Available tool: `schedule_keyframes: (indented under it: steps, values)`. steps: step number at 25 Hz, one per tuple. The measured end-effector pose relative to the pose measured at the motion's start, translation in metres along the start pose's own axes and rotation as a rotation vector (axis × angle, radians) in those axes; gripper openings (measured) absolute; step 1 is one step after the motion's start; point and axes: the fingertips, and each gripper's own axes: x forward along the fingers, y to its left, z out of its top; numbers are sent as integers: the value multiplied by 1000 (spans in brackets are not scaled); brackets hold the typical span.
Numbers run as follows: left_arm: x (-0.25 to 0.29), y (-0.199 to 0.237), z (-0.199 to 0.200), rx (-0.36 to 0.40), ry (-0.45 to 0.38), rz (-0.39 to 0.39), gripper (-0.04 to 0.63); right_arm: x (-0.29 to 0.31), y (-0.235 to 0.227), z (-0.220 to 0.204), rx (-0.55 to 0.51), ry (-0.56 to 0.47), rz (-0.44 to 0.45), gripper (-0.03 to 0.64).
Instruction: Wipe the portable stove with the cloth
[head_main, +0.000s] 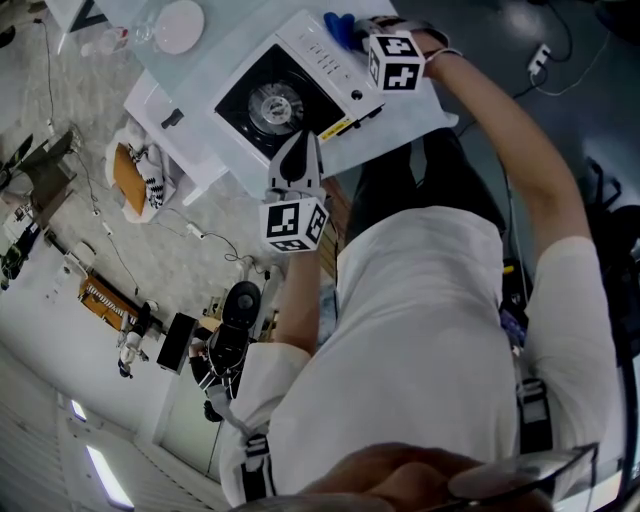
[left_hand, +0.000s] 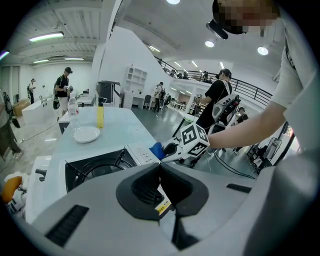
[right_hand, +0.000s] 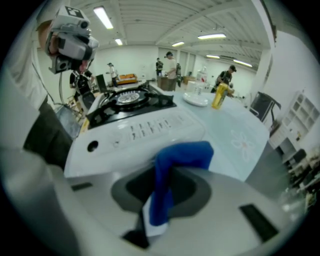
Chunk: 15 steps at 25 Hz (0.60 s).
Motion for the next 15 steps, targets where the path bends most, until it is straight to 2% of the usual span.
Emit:
schedule_keyframes:
  steps: [3,15]
  values:
    - [-4,-4,-2,-3,2,-3,32,-5,11,-4,30,-16,22,81]
    - [-7,-9,0,24,5,-10,32,-15,53,-23,38,-6,63,81]
